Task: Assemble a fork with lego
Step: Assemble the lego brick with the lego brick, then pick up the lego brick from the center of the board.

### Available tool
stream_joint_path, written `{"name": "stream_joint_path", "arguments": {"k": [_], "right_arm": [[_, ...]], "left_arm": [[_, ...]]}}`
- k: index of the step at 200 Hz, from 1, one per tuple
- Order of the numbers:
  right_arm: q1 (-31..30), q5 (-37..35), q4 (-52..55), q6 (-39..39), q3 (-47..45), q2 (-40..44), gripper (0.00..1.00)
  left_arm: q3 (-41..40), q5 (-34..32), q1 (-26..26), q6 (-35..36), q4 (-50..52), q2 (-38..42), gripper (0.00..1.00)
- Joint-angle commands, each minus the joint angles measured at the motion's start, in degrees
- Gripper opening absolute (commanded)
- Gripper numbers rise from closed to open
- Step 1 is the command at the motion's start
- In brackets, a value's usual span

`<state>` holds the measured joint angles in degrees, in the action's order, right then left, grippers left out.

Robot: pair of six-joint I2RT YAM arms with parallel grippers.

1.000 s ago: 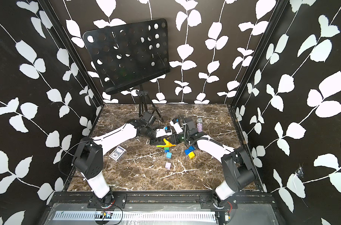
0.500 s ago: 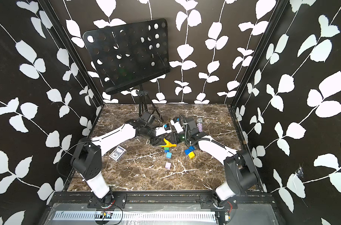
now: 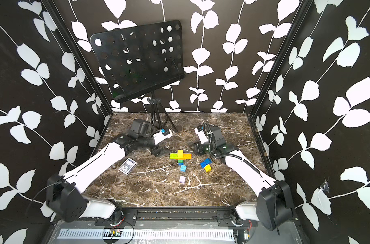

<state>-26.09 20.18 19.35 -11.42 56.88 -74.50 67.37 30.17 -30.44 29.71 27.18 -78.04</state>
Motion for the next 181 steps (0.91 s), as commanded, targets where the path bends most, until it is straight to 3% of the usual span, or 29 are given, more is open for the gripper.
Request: {"name": "stream_joint_path", "arguments": {"k": [1, 38, 62, 91, 138, 181], "right_arm": [[0.5, -6.7, 7.0, -0.4, 0.2, 3.2, 0.58], [0.7, -6.4, 11.9, -4.5, -3.1, 7.2, 0.58], [-0.2, -3.6, 10.8, -5.2, -8.3, 10.6, 0.56], [-5.7, -5.0, 5.9, -4.1, -14.1, 14.3, 0.55], [-15.7, -9.2, 2.7, 1.0, -16.9, 11.8, 0.56], [-19.7, -11.2, 3.9, 7.4, -13.1, 6.6, 0.57]], "left_arm": [[-5.0, 0.1, 0.6, -8.8, -3.3, 3.4, 0.8], [-21.0, -4.6, 0.6, -24.6, -20.6, 10.3, 0.82], [-27.5, -7.9, 0.6, -34.4, -24.2, 14.2, 0.81], [-35.1, -11.5, 0.6, -44.0, -27.0, 17.1, 0.79], [-41.7, -13.2, 0.6, -53.0, -28.1, 19.7, 0.78], [-45.4, -17.0, 0.6, -58.2, -27.2, 23.8, 0.78]]}}
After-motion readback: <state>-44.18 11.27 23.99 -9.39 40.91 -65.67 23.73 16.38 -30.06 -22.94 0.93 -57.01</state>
